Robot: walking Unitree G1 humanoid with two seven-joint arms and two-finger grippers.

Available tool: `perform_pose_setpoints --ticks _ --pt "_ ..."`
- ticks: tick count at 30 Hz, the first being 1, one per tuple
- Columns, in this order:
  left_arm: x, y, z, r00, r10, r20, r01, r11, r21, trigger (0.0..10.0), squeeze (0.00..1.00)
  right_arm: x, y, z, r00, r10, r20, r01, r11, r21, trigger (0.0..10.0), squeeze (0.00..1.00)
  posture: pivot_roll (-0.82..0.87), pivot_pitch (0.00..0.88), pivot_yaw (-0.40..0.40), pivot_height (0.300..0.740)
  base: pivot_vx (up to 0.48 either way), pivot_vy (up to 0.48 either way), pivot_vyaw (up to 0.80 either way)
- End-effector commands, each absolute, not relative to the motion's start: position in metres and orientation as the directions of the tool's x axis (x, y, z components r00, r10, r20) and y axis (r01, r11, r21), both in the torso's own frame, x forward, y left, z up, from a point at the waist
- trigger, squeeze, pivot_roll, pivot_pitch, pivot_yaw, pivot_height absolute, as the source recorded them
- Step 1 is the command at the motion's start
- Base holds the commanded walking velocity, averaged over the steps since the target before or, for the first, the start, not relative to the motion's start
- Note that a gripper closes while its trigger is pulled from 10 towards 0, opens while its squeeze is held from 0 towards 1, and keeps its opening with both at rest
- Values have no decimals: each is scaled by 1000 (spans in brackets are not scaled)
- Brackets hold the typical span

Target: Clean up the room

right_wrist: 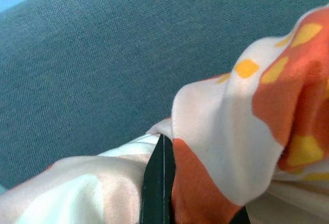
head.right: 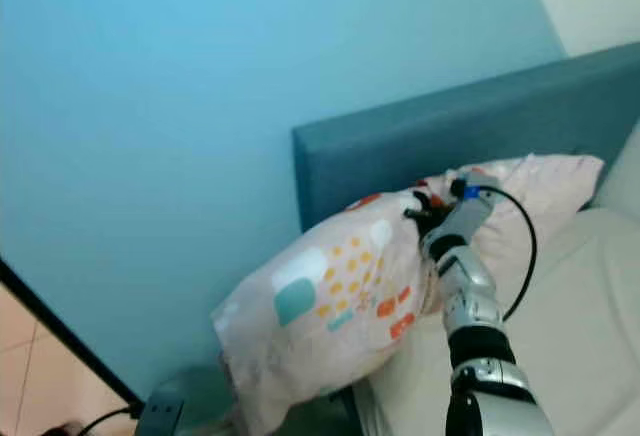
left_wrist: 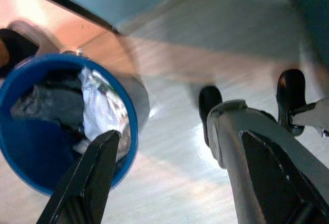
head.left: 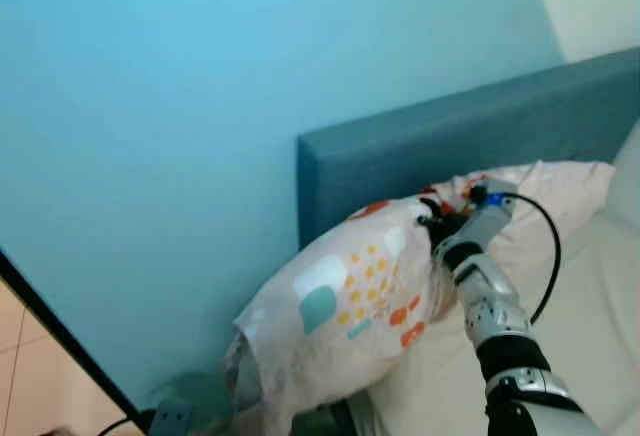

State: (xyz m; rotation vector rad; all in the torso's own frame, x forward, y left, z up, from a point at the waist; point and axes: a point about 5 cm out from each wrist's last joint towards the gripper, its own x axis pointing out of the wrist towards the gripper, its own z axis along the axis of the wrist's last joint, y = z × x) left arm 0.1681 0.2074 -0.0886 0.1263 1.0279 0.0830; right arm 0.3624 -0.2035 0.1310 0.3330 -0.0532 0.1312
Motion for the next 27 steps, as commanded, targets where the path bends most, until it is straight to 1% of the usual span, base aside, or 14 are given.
perform_pose_setpoints --ticks 1,10,12,14,17,27 --pt "161 214 -91 492 153 -857 -26 987 161 10000 0 367 -200 148 980 116 161 -161 937 309 10000 0 -107 22 7 740 0 0 0" --pt "158 217 -91 487 152 -860 -22 987 162 10000 0 367 -201 143 984 123 133 -157 942 295 10000 0 -103 39 4 740 0 0 0" --pt "157 217 -91 487 147 -861 -16 987 160 10000 0 367 -202 143 984 123 131 -157 943 293 10000 0 -103 43 3 740 0 -371 0" --pt "155 217 -92 484 148 -863 -11 987 163 10000 0 367 -202 143 983 126 130 -159 944 290 10000 0 -103 51 0 740 268 -396 0" --pt "152 218 -93 480 166 -861 -40 985 168 10000 0 367 -200 143 983 133 126 -164 944 285 10000 0 -103 56 -3 740 244 0 0" --pt "149 217 -94 478 168 -862 -33 984 173 10000 0 364 -190 134 979 175 101 -197 940 277 10000 0 -105 78 -11 740 0 0 0"
